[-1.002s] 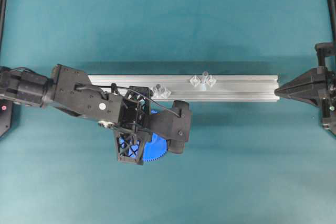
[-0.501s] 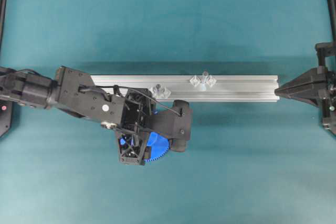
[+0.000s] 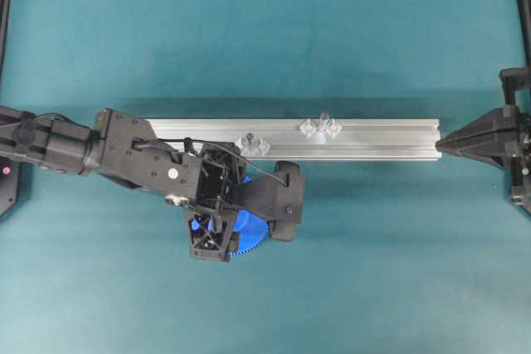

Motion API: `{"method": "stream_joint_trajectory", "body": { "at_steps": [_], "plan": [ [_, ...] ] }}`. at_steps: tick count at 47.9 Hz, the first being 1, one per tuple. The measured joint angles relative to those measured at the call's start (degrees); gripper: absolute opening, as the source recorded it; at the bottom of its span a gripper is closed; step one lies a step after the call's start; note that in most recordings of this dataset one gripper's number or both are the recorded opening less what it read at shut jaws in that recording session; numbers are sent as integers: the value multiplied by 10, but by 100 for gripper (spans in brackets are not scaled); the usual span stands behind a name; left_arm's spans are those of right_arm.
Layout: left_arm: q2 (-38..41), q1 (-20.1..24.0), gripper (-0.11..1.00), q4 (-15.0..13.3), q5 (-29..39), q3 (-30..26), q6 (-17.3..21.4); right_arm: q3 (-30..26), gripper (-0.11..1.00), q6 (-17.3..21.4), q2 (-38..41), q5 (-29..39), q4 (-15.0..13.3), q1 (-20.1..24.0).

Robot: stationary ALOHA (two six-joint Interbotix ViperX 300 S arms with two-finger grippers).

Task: Find the location of the shaft and insert the large gear.
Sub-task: 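Lower the left gripper and close it on the blue gear's hub, then lift the blue gear and carry it toward the right shaft on the rail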

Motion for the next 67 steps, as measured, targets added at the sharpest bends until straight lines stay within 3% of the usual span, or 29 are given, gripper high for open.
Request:
{"method": "stream_joint_trajectory", "body": {
  "at_steps": [45, 51, 56, 67],
  "plan": [
    [18, 0, 91, 0, -11, -3, -3, 0, 0, 0, -1, 1, 0, 0],
    [18, 0, 85, 0, -9, -3, -2, 1, 0, 0, -1, 1, 0, 0],
    [18, 0, 71, 0, -7, -3, 0, 1, 0, 0, -1, 1, 0, 0],
    [17, 0, 71, 0, -10, -3, 5, 0, 0, 0, -1, 1, 0, 0]
  ]
}}
